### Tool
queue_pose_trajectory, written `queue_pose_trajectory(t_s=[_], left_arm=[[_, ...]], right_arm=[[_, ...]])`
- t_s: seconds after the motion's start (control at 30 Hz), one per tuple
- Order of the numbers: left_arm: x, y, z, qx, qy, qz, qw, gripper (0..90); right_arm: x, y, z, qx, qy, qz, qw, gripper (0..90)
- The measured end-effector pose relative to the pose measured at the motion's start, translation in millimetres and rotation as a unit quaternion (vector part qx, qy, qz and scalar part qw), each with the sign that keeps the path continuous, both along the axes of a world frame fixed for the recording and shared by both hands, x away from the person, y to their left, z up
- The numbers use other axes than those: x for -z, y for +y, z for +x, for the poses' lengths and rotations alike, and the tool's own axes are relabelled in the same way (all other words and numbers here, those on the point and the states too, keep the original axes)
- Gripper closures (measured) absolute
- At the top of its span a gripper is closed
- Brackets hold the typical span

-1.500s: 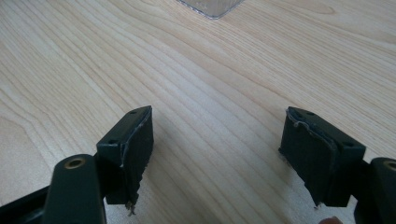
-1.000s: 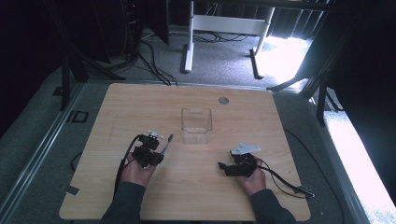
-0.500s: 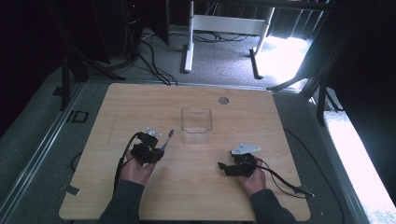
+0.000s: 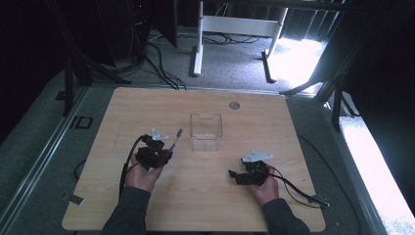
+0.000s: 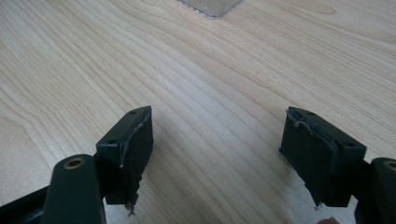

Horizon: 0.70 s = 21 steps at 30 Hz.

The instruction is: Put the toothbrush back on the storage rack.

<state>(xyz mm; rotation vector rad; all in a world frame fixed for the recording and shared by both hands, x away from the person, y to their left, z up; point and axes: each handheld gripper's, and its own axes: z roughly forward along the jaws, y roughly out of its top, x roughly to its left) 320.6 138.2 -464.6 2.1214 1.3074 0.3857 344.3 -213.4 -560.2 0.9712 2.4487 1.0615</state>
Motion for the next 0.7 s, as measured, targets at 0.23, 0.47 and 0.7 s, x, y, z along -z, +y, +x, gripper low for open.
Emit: queue_pose_trajectory(t_s=[0.23,0.47,0.7], left_arm=[[0.5,-0.8,0.7,0.001,-0.002,-0.004,1.0000,78.7],[-2.3,-0.5,1.3,0.001,-0.009,-0.007,0.9999,78.8],[-2.9,0.0,2.4,0.003,-0.018,-0.012,0.9998,78.7]], right_arm=[[0.0,0.0,0.0,0.000,0.000,0.000,1.0000,24.8],[0.0,0.0,0.0,0.000,0.000,0.000,1.0000,24.8],[0.0,0.0,0.0,0.000,0.000,0.000,1.0000,24.7]])
